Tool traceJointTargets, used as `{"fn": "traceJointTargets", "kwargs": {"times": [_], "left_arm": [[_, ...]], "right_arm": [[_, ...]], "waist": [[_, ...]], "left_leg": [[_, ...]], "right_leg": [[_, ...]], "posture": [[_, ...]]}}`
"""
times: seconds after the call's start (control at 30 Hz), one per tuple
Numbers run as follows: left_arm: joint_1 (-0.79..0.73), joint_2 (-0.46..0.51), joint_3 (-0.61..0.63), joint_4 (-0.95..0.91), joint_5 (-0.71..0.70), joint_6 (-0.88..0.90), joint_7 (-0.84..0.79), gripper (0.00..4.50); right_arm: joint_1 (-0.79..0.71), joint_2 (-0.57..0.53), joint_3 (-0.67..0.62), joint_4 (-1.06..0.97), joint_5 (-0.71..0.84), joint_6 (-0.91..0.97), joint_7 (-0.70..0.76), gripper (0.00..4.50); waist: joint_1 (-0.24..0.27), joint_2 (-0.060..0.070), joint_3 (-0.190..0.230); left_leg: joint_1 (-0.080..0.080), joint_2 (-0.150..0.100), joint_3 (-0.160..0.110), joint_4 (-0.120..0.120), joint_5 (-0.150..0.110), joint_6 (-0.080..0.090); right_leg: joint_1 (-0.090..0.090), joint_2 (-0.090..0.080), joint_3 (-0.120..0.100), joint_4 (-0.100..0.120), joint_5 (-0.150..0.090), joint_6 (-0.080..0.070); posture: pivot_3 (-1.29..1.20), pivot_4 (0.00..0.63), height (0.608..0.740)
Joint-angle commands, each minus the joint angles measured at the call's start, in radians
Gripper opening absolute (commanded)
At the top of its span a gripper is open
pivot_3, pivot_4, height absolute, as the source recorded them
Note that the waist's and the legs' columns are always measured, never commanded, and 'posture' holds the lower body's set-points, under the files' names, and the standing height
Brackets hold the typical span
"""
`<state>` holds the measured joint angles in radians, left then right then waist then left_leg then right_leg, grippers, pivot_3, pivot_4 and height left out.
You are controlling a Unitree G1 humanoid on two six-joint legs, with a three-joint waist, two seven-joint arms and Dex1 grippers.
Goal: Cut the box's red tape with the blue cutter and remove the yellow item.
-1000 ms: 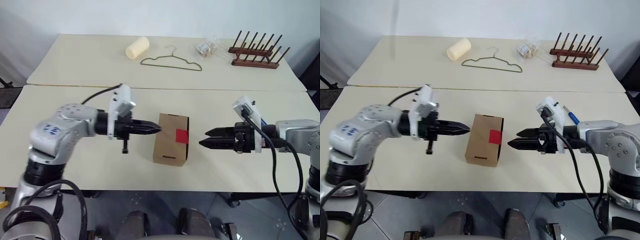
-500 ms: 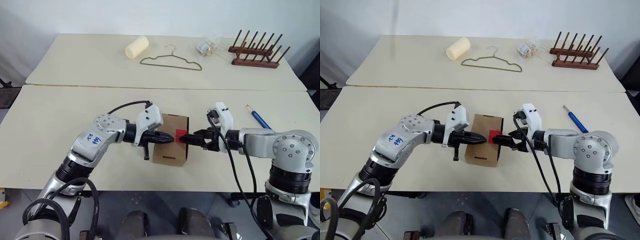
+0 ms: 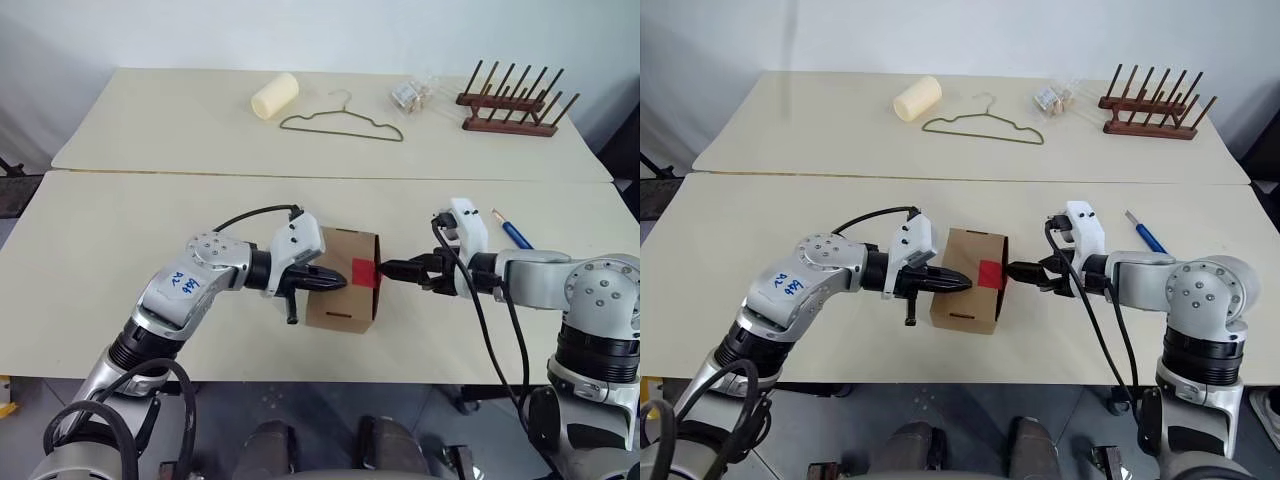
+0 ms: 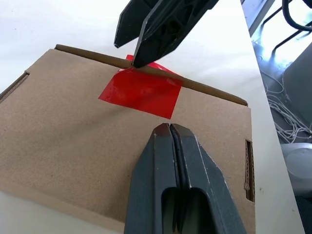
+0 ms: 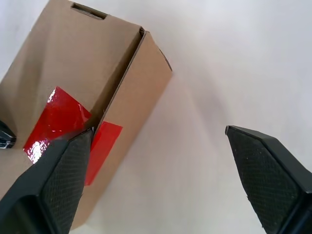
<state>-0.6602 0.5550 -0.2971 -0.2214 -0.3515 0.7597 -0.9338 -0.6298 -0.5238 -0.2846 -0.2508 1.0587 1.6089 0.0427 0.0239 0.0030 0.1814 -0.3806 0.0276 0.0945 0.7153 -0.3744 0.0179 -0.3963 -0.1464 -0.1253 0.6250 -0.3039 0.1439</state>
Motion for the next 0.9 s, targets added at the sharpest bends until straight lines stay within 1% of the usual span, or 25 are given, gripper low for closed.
{"fn": "traceJointTargets", "kwargs": {"times": [0.03, 0.4, 0.5, 0.63, 0.8, 0.9], "left_arm": [[0.023, 0.000, -0.017, -0.003, 0.007, 0.020, 0.004, 0.00], [-0.013, -0.012, -0.039, 0.046, 0.043, 0.006, 0.016, 0.00], [-0.027, -0.028, -0.047, 0.068, 0.049, 0.006, 0.031, 0.00], [-0.040, -0.040, -0.075, 0.106, 0.096, -0.018, 0.050, 0.00], [-0.053, -0.077, -0.074, 0.150, 0.129, -0.023, 0.098, 0.00], [-0.044, -0.082, -0.091, 0.156, 0.150, -0.018, 0.111, 0.00]], "right_arm": [[0.002, -0.036, 0.006, -0.003, -0.001, 0.005, -0.010, 4.48], [-0.020, -0.098, 0.138, -0.014, 0.100, 0.005, -0.001, 4.48], [-0.032, -0.113, 0.179, -0.027, 0.129, 0.005, -0.012, 4.48], [-0.064, -0.131, 0.237, -0.030, 0.127, 0.005, -0.041, 4.48], [-0.084, -0.083, 0.260, -0.029, 0.155, 0.005, -0.109, 4.48], [-0.061, -0.086, 0.276, -0.044, 0.166, 0.005, -0.132, 4.48]], "waist": [[0.001, 0.000, 0.000], [0.001, 0.000, 0.000], [0.001, 0.000, 0.000], [-0.001, -0.001, -0.001], [-0.004, -0.004, -0.004], [-0.012, -0.005, -0.005]], "left_leg": [[0.000, 0.000, 0.000, 0.000, 0.000, 0.000], [0.000, 0.000, -0.001, 0.000, 0.000, 0.000], [0.001, 0.000, -0.001, 0.000, 0.000, 0.000], [0.002, 0.000, 0.000, 0.000, 0.000, 0.000], [0.005, 0.001, 0.000, 0.000, 0.000, 0.000], [0.007, 0.002, 0.000, -0.001, 0.000, 0.000]], "right_leg": [[0.000, 0.000, 0.000, 0.000, 0.000, 0.000], [0.000, 0.000, 0.000, -0.001, 0.000, 0.000], [0.002, 0.000, 0.000, -0.001, 0.000, 0.000], [0.002, 0.000, 0.000, -0.001, 0.000, 0.000], [0.004, 0.000, 0.000, -0.001, 0.000, 0.000], [0.004, 0.000, 0.003, 0.000, 0.000, 0.000]], "posture": [[0.00, 0.150, 0.740], [0.00, 0.150, 0.740], [0.00, 0.150, 0.740], [0.00, 0.150, 0.740], [0.00, 0.150, 0.740], [0.00, 0.150, 0.740]]}}
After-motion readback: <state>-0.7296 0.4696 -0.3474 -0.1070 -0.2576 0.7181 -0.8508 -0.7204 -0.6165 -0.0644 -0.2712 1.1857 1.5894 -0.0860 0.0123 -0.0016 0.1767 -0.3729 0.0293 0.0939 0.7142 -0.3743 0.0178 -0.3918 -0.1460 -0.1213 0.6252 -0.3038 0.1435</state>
